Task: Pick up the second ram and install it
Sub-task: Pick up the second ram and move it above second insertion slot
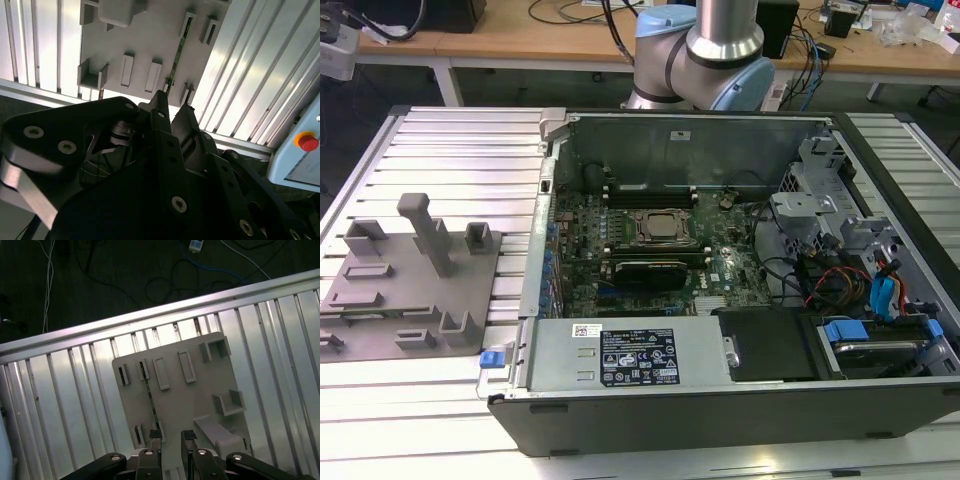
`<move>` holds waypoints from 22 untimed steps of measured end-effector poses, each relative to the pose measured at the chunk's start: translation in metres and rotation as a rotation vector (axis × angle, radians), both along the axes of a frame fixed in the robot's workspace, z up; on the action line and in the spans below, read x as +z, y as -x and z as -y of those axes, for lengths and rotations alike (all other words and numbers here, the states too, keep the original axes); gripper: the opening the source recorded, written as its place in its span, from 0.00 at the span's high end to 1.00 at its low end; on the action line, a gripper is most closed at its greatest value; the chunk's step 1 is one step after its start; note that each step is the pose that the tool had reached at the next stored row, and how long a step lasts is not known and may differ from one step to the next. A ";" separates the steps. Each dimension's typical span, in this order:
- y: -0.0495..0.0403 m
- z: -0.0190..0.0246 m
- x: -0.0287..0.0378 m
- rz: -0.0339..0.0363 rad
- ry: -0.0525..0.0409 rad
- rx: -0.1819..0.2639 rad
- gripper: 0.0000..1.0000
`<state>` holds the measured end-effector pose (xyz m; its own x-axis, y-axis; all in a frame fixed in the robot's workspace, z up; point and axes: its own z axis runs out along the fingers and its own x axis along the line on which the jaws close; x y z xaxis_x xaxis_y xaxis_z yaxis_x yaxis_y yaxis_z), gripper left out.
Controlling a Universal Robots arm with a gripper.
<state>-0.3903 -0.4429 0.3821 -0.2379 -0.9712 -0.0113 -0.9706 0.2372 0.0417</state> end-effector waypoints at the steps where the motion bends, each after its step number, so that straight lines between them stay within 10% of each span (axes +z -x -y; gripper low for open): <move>1: 0.0000 0.0000 -0.0009 0.0000 0.0001 0.000 0.70; 22: 0.0000 0.0000 -0.0148 0.0000 0.0000 0.079 0.70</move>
<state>-0.3903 -0.4429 0.3673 -0.1606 -0.9870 -0.0113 -0.9862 0.1600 0.0416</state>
